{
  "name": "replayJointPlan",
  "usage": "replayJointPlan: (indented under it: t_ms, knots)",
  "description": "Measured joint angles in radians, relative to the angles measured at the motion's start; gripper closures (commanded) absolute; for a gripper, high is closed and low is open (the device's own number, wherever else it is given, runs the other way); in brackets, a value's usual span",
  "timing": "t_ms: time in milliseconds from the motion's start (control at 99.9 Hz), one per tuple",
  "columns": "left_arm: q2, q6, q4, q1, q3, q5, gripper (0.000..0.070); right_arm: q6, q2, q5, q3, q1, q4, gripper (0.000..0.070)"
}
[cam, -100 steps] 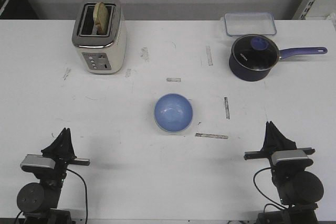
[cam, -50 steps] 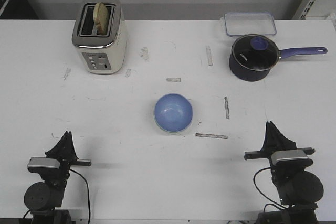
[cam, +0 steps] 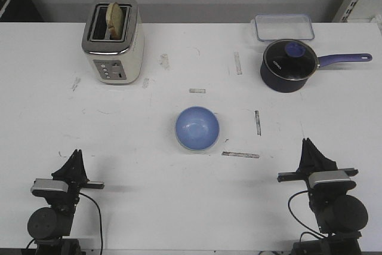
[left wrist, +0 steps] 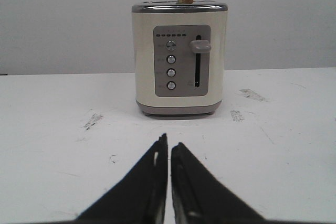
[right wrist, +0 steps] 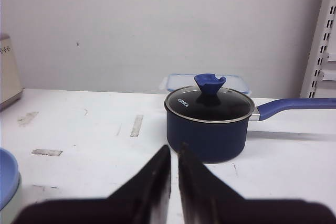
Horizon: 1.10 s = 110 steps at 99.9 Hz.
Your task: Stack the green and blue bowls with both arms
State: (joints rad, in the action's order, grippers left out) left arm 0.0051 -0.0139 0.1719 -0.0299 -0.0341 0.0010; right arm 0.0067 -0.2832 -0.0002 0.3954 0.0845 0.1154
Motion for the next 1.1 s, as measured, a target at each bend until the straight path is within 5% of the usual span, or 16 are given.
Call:
replayJointPlan:
  t_ms: [641,1101]
  knots:
    - [0.0,0.0,0.0,0.0,0.0,0.0,0.0699,0.0,0.097,-0.026,-0.052,-0.061,0.039,0.0685]
    - [0.0,0.0,-0.001,0.0,0.0,0.0,0.0699,0.01,0.282,-0.042,-0.369,-0.104,-0.146,0.0685]
